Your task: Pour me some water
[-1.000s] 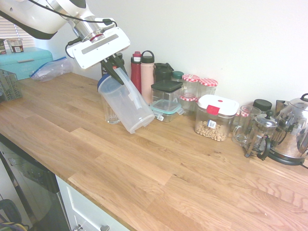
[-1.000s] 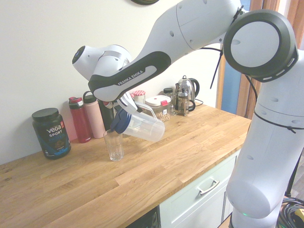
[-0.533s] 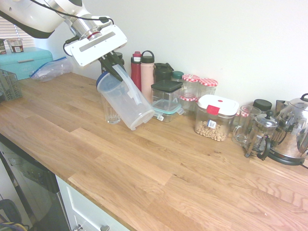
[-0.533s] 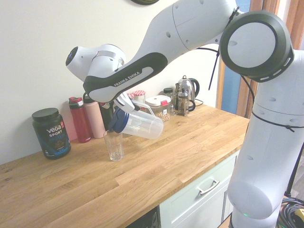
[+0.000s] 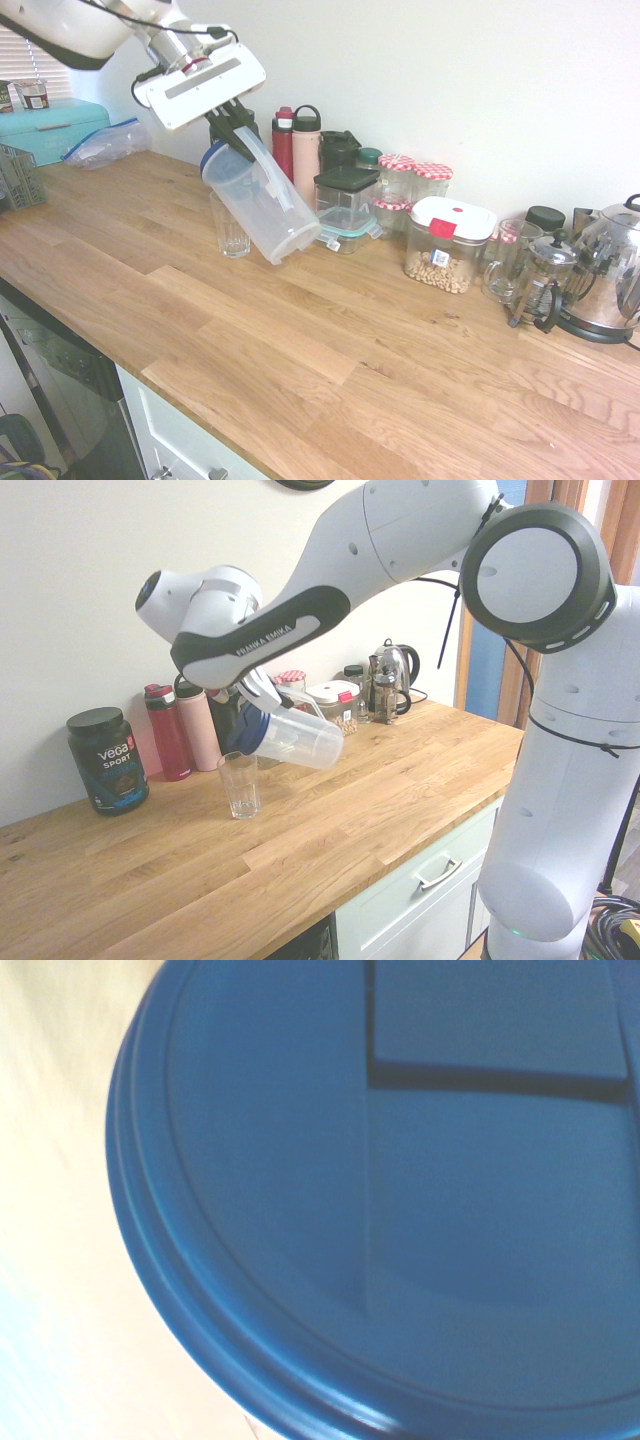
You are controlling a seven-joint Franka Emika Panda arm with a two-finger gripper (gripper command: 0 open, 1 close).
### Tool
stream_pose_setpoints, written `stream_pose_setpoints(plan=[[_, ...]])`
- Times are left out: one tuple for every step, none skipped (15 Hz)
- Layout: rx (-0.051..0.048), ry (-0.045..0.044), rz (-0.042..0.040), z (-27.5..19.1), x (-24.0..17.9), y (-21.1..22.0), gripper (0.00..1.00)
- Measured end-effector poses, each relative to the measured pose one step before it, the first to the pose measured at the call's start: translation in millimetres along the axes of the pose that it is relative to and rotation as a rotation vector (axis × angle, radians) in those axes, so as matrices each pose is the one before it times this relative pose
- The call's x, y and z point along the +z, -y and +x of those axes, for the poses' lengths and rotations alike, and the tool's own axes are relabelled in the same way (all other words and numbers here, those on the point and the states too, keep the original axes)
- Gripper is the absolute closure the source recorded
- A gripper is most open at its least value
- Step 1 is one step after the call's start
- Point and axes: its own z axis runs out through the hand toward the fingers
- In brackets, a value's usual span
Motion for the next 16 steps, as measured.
stream_pose_setpoints(plan=[[0.05606, -0.01433, 0.04413, -11.16, -13.07, -26.07, 1.0], [0.05568, -0.00463, 0.04513, -15.38, -10.22, -23.54, 1.0], [0.05443, -0.00301, 0.0439, -14.64, -6.37, -17.04, 1.0], [0.05228, -0.00154, 0.03943, -12.97, -3.34, -10.56, 1.0], [0.05541, -0.00103, 0.0324, -8.65, -1.1, -8.84, 1.0], [0.0548, -0.00491, 0.02515, -0.45, 1.96, -8.62, 1.0], [0.05381, -0.00733, 0.02066, 4.68, 5.97, -11.51, 1.0], [0.05617, -0.0023, 0.02164, 5.55, 9.0, -15.43, 1.0], [0.05679, 0.00517, 0.02265, 3.73, 10.05, -17.88, 1.0], [0.05754, 0.00684, 0.02207, -0.52, 8.25, -17.1, 1.0], [0.05519, 0.00591, 0.01992, -3.87, 7.77, -15.59, 1.0], [0.05808, 0.00518, 0.0191, -6.77, 7.9, -15.26, 1.0], [0.05387, 0.00361, 0.01628, -8.27, 8.58, -16.48, 1.0], [0.05535, 0.00107, 0.01643, -7.93, 8.87, -16.28, 1.0], [0.05665, -0.00215, 0.01881, -6.39, 9.15, -15.56, 1.0], [0.05629, -0.0079, 0.0183, -3.95, 10.96, -12.57, 1.0]])
